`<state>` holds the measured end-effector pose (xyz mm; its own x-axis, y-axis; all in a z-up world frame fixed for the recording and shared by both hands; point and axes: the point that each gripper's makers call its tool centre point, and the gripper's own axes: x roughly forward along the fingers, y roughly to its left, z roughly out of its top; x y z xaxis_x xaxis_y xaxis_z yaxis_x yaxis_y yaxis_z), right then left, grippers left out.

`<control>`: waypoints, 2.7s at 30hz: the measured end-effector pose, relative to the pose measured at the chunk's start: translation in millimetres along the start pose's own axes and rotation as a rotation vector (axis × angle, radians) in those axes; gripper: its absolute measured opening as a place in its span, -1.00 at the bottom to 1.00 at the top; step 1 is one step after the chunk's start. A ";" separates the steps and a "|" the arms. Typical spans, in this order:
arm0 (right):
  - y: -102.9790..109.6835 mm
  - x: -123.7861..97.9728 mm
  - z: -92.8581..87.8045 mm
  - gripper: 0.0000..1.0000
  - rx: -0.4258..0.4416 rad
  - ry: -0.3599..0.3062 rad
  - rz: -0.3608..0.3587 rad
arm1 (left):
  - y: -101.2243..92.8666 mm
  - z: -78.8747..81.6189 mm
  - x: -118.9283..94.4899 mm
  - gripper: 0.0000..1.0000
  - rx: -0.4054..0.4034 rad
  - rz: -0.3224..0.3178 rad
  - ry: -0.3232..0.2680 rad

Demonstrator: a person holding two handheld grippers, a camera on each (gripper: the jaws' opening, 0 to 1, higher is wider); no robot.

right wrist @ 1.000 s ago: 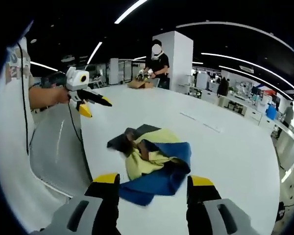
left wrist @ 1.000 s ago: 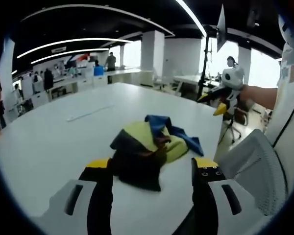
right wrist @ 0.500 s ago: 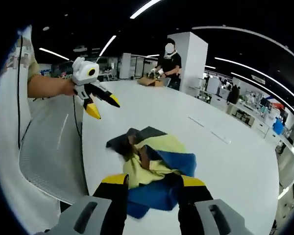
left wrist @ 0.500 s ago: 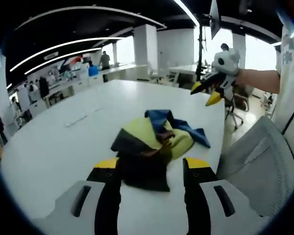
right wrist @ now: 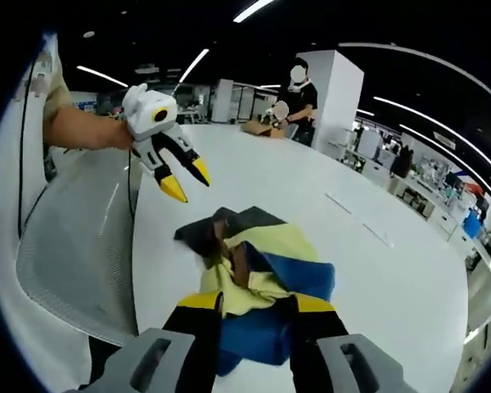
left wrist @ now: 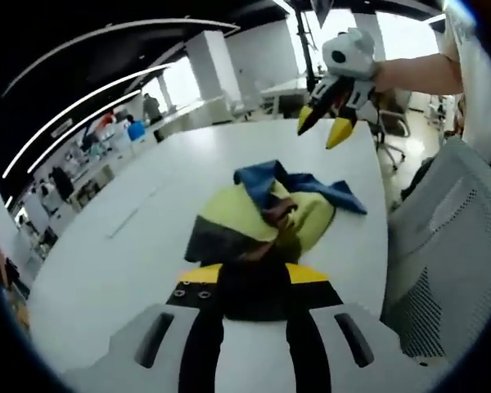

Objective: Fold the garment on the visible template until the final outline fits inside the template.

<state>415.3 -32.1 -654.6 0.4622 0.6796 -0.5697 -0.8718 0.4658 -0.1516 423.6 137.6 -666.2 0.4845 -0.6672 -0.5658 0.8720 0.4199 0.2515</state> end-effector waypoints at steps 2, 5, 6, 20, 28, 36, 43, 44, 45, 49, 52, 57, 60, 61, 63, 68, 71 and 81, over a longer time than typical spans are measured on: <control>0.6 3.2 0.2 -0.45 -0.010 0.004 0.007 | 1.2 0.1 3.6 -0.61 0.030 -0.001 0.011; 1.3 8.4 -1.0 -0.46 -0.023 0.018 0.018 | 2.6 -2.4 9.4 -0.62 0.060 -0.004 0.031; 1.8 9.9 -1.1 -0.47 -0.027 0.019 0.022 | 2.4 -2.8 10.8 -0.63 0.068 -0.007 0.034; 6.2 35.7 6.6 -0.55 -0.078 0.042 0.074 | 0.7 -13.3 37.2 -0.72 0.225 -0.032 0.124; 5.0 50.2 11.1 -0.58 -0.118 0.058 0.088 | 3.9 -23.5 48.2 -0.72 0.278 -0.021 0.176; 2.6 67.9 15.0 -0.67 -0.192 0.089 0.097 | 4.1 -23.0 55.9 -0.71 0.379 -0.022 0.204; 5.4 86.0 11.6 -0.73 -0.266 0.135 0.114 | 1.2 -27.2 61.8 -0.75 0.427 -0.036 0.233; 5.3 87.8 11.5 -0.74 -0.276 0.139 0.114 | 1.2 -28.2 62.4 -0.76 0.439 -0.035 0.240; 5.7 89.6 11.2 -0.75 -0.284 0.143 0.115 | 1.2 -29.3 63.0 -0.75 0.447 -0.034 0.246; 2.4 97.9 10.6 -0.80 -0.351 0.168 0.104 | 0.4 -29.6 64.6 -0.76 0.464 -0.030 0.251; 4.6 102.8 10.3 -0.83 -0.381 0.181 0.124 | 0.2 -30.4 65.4 -0.77 0.480 -0.030 0.259; 3.2 111.1 11.0 -0.87 -0.423 0.203 0.125 | 1.9 -31.0 66.4 -0.82 0.497 -0.025 0.270; 3.3 114.5 7.5 -0.93 -0.442 0.222 0.127 | 2.5 -31.8 67.2 -0.85 0.514 -0.023 0.277; 3.7 114.8 6.3 -0.96 -0.448 0.228 0.128 | 2.8 -31.9 67.4 -0.87 0.517 -0.022 0.278; 3.5 114.7 3.2 -1.00 -0.453 0.240 0.127 | 3.3 -33.0 68.1 -0.89 0.523 -0.020 0.283; 1.1 111.1 2.4 -1.00 -0.414 0.225 0.110 | 4.0 -33.8 70.1 -0.98 0.518 -0.014 0.291; -2.6 106.8 5.0 -1.00 -0.365 0.200 0.086 | 3.8 -33.1 70.2 -0.99 0.518 -0.009 0.288; -19.3 88.0 5.8 -1.00 -0.188 0.148 0.008 | 6.6 -28.2 65.1 -1.00 0.452 0.017 0.251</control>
<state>473.8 22.0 -697.2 0.4383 0.5860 -0.6815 -0.8967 0.3372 -0.2867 458.8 114.3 -723.6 0.5159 -0.4713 -0.7153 0.8338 0.0845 0.5456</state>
